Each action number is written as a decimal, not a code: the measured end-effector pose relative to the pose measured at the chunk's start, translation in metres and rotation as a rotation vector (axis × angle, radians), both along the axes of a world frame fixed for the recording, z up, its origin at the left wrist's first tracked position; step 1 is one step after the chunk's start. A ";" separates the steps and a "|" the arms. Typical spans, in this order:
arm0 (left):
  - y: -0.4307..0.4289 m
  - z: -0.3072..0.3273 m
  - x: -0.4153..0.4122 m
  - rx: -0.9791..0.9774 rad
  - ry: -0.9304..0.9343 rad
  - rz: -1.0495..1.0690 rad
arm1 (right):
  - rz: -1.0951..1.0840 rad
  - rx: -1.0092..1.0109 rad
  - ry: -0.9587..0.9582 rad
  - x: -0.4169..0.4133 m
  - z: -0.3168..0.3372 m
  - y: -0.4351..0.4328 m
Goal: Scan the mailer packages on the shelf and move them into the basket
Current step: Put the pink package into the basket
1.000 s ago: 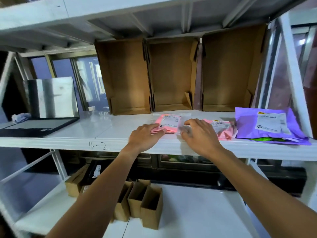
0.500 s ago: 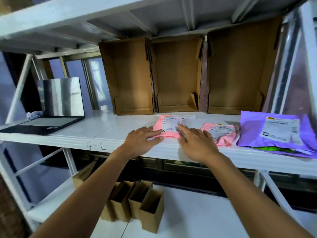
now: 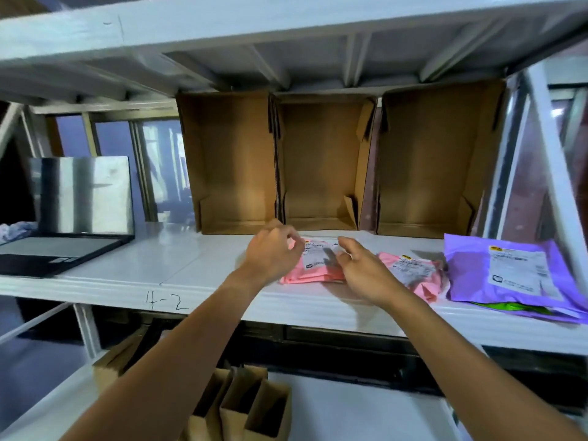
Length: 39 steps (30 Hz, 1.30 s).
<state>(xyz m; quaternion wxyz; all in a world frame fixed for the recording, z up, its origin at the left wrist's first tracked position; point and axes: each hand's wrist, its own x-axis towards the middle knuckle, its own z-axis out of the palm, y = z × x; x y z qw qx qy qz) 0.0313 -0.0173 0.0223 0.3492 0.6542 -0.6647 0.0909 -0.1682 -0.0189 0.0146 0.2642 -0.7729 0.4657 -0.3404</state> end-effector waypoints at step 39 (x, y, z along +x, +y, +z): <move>-0.054 -0.031 0.005 0.497 -0.418 -0.191 | -0.029 -0.068 0.719 0.047 -0.007 -0.043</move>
